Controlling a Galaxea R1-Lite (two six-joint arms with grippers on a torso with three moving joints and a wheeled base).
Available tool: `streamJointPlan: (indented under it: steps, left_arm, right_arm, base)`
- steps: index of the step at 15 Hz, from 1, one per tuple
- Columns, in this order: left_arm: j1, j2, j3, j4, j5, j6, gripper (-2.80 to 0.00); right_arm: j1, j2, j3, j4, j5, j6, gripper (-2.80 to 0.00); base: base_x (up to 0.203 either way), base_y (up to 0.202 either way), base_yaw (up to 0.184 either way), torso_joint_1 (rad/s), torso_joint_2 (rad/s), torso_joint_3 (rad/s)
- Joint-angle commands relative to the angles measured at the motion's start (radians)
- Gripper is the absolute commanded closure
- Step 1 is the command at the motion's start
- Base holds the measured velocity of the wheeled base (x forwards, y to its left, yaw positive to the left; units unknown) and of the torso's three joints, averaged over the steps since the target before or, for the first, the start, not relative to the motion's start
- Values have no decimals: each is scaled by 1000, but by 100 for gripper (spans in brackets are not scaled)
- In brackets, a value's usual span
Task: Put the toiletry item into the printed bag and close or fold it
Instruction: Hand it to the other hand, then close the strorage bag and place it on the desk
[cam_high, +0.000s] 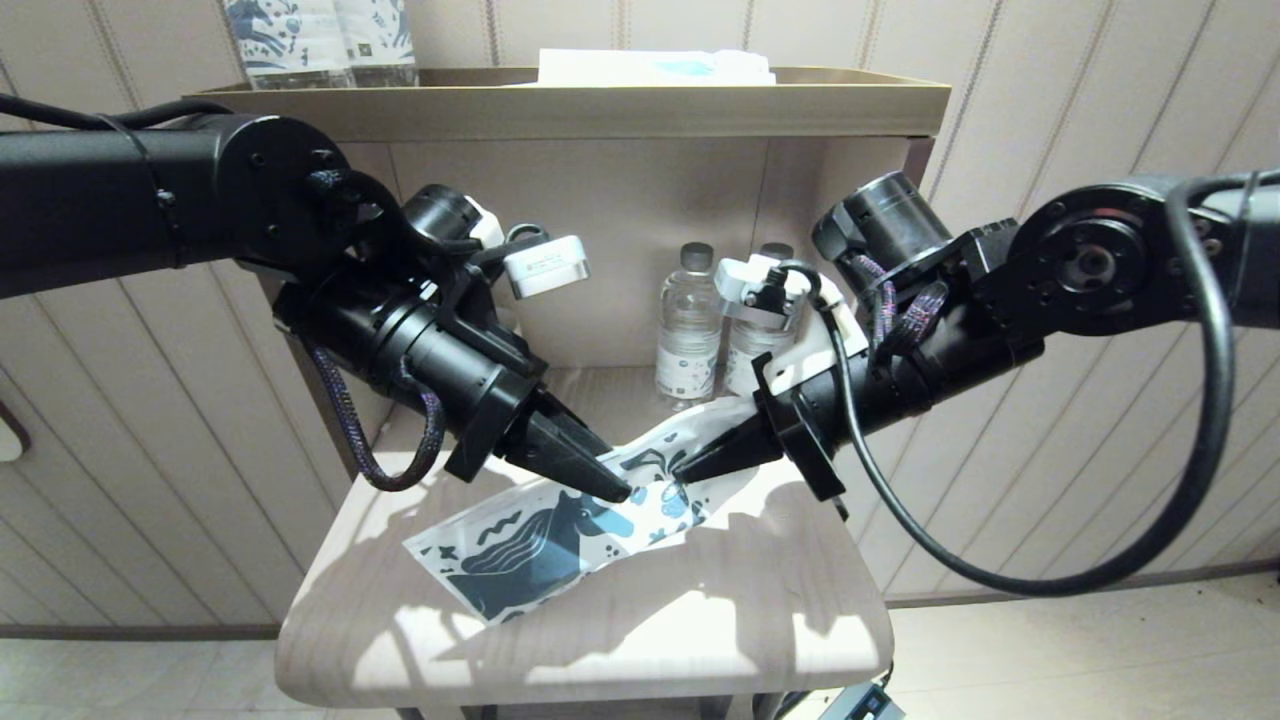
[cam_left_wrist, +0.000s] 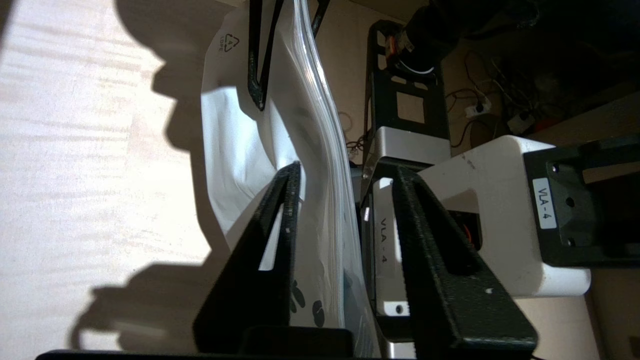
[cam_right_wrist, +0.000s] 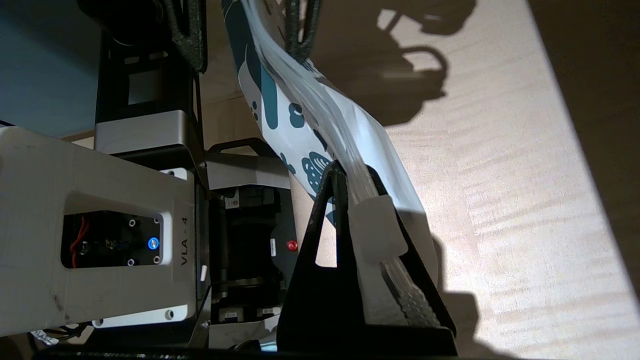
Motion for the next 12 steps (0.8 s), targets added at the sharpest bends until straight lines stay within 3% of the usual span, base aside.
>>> streamJointPlan:
  steps: [1,7,12]
  left_arm:
    - [4,-6,9,-21,-21,-1,-280]
    - [27,6,-5,-135,-92,-30,-280]
    - [22,34,-41,-221,-88,-66,-280]
  right_arm:
    - [4,-1,1,3,4,3,0]
    - [72,23,-41,5,-28,48,0]
    - [92,27,-61,6,-37,66,0]
  base:
    - [0,0,0,0,0,0]
    - [0,0,0,0,0,0]
    - [0,0,0,0,0,0]
